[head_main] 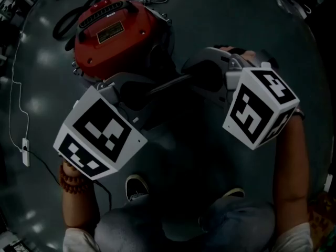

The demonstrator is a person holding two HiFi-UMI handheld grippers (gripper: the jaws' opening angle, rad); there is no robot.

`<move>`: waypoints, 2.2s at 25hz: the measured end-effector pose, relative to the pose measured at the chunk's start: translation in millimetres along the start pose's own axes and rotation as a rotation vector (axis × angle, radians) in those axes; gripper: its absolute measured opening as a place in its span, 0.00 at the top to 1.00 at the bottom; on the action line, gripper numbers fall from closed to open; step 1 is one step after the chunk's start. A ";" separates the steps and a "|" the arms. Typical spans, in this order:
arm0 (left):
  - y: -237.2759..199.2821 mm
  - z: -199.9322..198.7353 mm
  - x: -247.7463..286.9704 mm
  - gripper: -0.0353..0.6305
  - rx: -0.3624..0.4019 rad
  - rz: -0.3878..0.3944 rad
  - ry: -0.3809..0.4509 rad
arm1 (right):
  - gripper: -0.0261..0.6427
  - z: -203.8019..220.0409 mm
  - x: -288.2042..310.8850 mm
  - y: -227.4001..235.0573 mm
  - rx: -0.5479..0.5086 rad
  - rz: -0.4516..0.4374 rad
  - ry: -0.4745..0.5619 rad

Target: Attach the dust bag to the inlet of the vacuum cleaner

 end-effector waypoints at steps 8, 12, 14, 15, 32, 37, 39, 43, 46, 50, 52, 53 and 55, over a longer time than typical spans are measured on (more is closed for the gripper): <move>0.2 -7.2 7.4 0.90 0.069 -0.005 -0.065 | 0.88 14.2 0.7 0.8 0.092 0.034 0.079; -1.5 3.1 -2.6 0.90 -0.047 -0.021 0.023 | 0.87 -2.8 4.8 3.0 -0.050 0.021 -0.033; -2.0 4.6 -3.6 0.90 -0.055 -0.034 0.034 | 0.87 -3.0 6.1 2.3 -0.051 0.019 -0.028; -2.1 3.6 -2.9 0.91 -0.040 -0.039 0.026 | 0.87 -1.1 5.7 2.1 -0.032 0.022 -0.014; -2.8 10.7 -1.1 0.90 -0.068 -0.061 0.088 | 0.86 -1.3 11.4 1.1 -0.111 0.067 -0.081; -2.5 -4.4 8.0 0.90 0.130 -0.077 -0.056 | 0.86 16.7 7.4 2.1 0.030 0.095 0.032; -2.2 -10.7 12.0 0.89 0.184 -0.067 -0.097 | 0.86 23.5 6.4 1.8 0.092 0.097 0.083; -1.3 -7.5 10.2 0.89 0.145 -0.070 -0.050 | 0.86 20.7 7.3 1.8 0.073 0.099 0.064; -2.3 4.8 3.0 0.90 0.021 -0.074 0.061 | 0.86 4.2 10.5 2.3 -0.096 0.095 -0.094; -1.6 17.8 -2.0 0.90 -0.080 -0.103 0.151 | 0.86 -9.0 17.4 0.1 -0.256 0.088 -0.216; -0.1 12.2 -1.2 0.90 -0.016 -0.116 0.103 | 0.86 -6.4 14.7 -1.0 -0.216 0.096 -0.177; 0.5 7.1 0.5 0.90 0.041 -0.117 0.056 | 0.86 -2.6 12.4 -1.3 -0.177 0.102 -0.144; 0.2 -4.0 5.7 0.90 0.164 -0.104 -0.050 | 0.86 8.7 8.4 -1.2 -0.072 0.116 -0.062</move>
Point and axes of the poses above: the fingertips, and each gripper's own axes: x forward along the fingers, y to its right, z out of its underside, the point moved 6 cm from there along -x, backward along the fingers, and after that the axes turned 13 degrees about y, right-handed, at the moved point
